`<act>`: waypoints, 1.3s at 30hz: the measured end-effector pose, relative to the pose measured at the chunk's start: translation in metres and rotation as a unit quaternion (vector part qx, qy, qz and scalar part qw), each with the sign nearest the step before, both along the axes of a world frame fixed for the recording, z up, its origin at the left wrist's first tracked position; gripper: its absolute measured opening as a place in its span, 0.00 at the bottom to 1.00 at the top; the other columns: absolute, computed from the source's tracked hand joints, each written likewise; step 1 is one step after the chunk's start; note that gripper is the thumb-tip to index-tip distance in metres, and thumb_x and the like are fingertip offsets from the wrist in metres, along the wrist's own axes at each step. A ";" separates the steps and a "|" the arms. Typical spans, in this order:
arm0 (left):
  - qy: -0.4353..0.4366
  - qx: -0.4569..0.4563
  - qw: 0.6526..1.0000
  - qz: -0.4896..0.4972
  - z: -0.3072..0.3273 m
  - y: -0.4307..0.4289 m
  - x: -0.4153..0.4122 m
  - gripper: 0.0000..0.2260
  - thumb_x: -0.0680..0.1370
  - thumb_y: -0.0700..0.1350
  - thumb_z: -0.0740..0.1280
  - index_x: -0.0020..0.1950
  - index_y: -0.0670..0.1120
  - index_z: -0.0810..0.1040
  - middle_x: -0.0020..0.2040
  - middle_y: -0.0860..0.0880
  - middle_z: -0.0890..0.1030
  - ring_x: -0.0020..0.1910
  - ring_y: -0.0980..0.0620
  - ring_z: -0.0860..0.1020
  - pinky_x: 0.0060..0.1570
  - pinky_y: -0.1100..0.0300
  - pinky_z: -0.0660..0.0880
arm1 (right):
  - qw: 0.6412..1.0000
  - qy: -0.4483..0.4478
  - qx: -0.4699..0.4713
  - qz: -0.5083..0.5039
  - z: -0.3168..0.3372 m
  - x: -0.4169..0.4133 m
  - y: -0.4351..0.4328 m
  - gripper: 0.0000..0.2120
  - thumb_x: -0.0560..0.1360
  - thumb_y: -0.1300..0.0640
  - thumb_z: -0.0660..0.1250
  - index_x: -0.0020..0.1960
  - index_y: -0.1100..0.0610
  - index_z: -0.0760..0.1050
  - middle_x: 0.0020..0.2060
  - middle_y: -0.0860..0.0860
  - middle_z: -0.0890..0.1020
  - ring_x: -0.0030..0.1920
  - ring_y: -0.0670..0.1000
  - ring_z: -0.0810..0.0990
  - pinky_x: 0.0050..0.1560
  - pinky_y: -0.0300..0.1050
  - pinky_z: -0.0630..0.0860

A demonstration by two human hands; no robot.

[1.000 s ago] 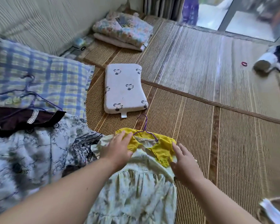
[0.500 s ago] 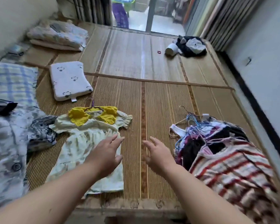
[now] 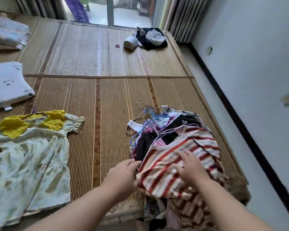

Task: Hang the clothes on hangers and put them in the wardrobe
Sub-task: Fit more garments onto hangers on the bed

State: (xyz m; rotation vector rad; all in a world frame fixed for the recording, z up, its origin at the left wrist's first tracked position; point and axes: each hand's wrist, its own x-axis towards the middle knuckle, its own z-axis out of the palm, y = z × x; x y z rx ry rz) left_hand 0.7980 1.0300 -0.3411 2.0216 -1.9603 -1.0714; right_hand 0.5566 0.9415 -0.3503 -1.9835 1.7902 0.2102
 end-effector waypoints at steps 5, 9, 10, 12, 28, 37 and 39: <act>0.013 0.038 0.999 0.024 -0.038 -0.071 -0.049 0.27 0.76 0.56 0.63 0.74 0.57 0.61 0.72 0.56 0.65 0.71 0.55 0.62 0.72 0.52 0.60 | 0.999 0.029 0.024 0.012 -0.035 -0.052 -0.086 0.29 0.75 0.49 0.62 0.74 0.51 0.60 0.73 0.52 0.62 0.73 0.52 0.60 0.73 0.49 0.58; 0.016 0.067 0.996 0.048 -0.067 -0.115 -0.068 0.26 0.76 0.55 0.63 0.73 0.59 0.61 0.71 0.56 0.67 0.70 0.54 0.65 0.69 0.51 0.64 | 0.999 0.026 0.023 0.033 -0.064 -0.067 -0.152 0.28 0.75 0.51 0.61 0.74 0.50 0.60 0.72 0.51 0.64 0.72 0.53 0.62 0.72 0.51 0.61; 0.017 0.075 0.996 0.055 -0.075 -0.124 -0.071 0.25 0.76 0.54 0.63 0.72 0.59 0.62 0.70 0.56 0.68 0.69 0.54 0.65 0.68 0.51 0.64 | 0.999 0.027 0.024 0.038 -0.072 -0.069 -0.168 0.27 0.76 0.51 0.59 0.74 0.50 0.60 0.73 0.50 0.64 0.72 0.53 0.62 0.72 0.52 0.61; 0.017 0.093 0.993 0.072 -0.090 -0.136 -0.075 0.23 0.75 0.52 0.62 0.70 0.59 0.64 0.69 0.56 0.69 0.68 0.54 0.67 0.67 0.52 0.66 | 0.998 0.035 0.020 0.049 -0.086 -0.072 -0.195 0.24 0.78 0.53 0.56 0.74 0.50 0.59 0.73 0.51 0.63 0.72 0.53 0.61 0.72 0.53 0.60; 0.080 0.159 0.971 0.157 -0.100 -0.137 -0.070 0.11 0.80 0.48 0.58 0.60 0.53 0.75 0.58 0.52 0.80 0.60 0.52 0.75 0.54 0.63 0.69 | 0.993 -0.013 -0.019 0.119 -0.058 -0.093 -0.195 0.12 0.77 0.46 0.63 0.56 0.48 0.79 0.46 0.51 0.78 0.52 0.52 0.75 0.55 0.44 0.69; 0.145 0.080 0.966 0.199 0.023 -0.066 -0.001 0.07 0.79 0.49 0.62 0.50 0.51 0.79 0.43 0.58 0.78 0.48 0.59 0.78 0.46 0.71 0.70 | 0.971 -0.053 -0.025 0.232 0.058 -0.043 -0.146 0.13 0.78 0.61 0.64 0.45 0.45 0.82 0.39 0.44 0.82 0.40 0.38 0.77 0.46 0.30 0.70; 0.131 0.061 0.966 0.213 0.051 -0.041 0.021 0.06 0.79 0.50 0.62 0.50 0.52 0.78 0.45 0.57 0.79 0.49 0.58 0.77 0.49 0.66 0.71 | 0.957 -0.075 -0.018 0.281 0.088 -0.015 -0.134 0.16 0.76 0.54 0.66 0.35 0.35 0.78 0.36 0.39 0.83 0.35 0.34 0.77 0.43 0.26 0.70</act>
